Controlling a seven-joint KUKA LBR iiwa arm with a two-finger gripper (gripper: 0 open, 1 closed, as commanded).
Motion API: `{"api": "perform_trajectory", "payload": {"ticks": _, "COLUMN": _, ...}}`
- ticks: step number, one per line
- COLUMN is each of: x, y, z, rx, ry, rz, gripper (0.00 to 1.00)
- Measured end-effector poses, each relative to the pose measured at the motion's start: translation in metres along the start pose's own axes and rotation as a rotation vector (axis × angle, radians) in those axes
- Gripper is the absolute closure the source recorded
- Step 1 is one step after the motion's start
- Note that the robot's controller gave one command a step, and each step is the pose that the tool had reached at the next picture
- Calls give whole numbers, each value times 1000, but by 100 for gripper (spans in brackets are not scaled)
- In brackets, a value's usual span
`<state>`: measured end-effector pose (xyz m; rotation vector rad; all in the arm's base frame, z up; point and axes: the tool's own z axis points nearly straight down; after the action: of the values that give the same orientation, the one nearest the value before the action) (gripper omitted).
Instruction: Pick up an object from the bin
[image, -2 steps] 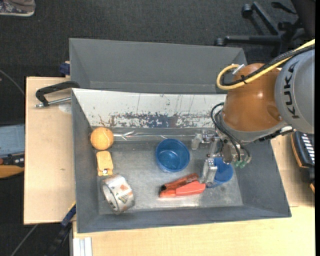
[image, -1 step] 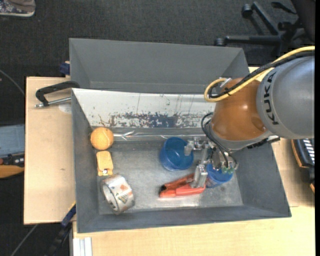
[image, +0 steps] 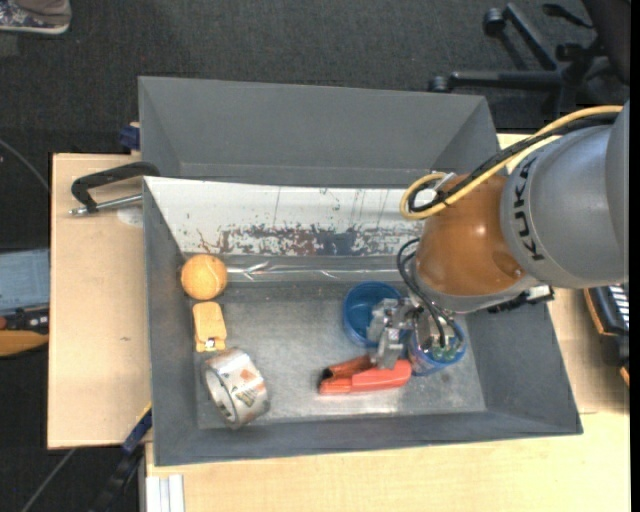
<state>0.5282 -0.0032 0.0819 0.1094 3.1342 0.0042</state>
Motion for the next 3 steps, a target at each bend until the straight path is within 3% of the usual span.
{"api": "perform_trajectory", "payload": {"ticks": 3, "x": -6, "y": 4, "z": 7, "rx": 0, "ry": -5, "rz": 11, "gripper": 100}}
